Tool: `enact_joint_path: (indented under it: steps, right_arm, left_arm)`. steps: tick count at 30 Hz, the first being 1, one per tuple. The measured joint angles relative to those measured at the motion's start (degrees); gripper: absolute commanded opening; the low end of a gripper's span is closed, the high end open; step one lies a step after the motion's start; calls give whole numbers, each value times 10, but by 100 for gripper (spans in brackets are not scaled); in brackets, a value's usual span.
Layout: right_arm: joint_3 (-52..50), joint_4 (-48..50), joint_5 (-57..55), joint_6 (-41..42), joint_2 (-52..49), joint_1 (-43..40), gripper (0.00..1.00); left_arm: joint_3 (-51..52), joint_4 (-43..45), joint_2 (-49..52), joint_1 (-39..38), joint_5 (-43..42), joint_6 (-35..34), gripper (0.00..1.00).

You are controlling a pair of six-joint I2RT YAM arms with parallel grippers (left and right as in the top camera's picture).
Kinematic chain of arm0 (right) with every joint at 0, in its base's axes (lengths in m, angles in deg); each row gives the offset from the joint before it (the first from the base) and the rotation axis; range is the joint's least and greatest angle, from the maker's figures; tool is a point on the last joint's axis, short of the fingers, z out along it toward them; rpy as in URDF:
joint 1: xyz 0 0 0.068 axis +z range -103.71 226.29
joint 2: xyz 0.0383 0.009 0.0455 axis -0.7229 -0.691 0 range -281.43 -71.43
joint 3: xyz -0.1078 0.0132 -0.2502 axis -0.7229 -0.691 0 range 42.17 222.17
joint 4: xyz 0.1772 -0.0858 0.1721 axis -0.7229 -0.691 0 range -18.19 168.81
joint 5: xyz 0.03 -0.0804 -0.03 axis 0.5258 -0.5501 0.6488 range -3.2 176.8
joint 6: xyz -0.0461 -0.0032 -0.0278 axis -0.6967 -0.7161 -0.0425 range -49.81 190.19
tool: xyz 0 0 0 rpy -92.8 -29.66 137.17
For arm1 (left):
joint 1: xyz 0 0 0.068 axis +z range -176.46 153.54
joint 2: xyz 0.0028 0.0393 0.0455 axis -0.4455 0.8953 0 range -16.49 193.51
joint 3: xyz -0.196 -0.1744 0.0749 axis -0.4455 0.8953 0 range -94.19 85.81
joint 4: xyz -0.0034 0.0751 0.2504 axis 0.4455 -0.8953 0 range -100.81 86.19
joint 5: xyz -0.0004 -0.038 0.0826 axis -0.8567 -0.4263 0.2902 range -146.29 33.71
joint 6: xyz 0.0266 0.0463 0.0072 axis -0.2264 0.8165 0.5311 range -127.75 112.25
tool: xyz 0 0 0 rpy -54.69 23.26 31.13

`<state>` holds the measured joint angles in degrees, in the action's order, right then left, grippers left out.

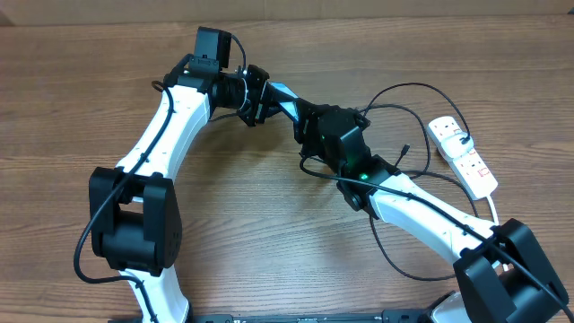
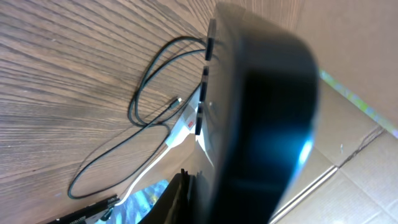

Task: Plug charger to phone and switch on socket
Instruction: 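Release the phone from the right gripper and grasp the black cable's USB-C plug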

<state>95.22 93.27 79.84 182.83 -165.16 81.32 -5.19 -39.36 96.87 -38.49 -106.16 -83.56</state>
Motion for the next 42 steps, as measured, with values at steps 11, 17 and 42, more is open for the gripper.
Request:
enact_joint_path:
  steps: [11,17,42]
  right_arm:
    - [0,-9,7,-48,-2,10,57]
    - [0,-19,-20,-211,-3,11,76]
    - [1,-284,-206,-703,-7,-25,46]
  left_arm:
    - [0,-2,0,0,69,10,4]
    - [0,-6,0,0,172,105,4]
    - [-1,-157,0,0,85,471,4]
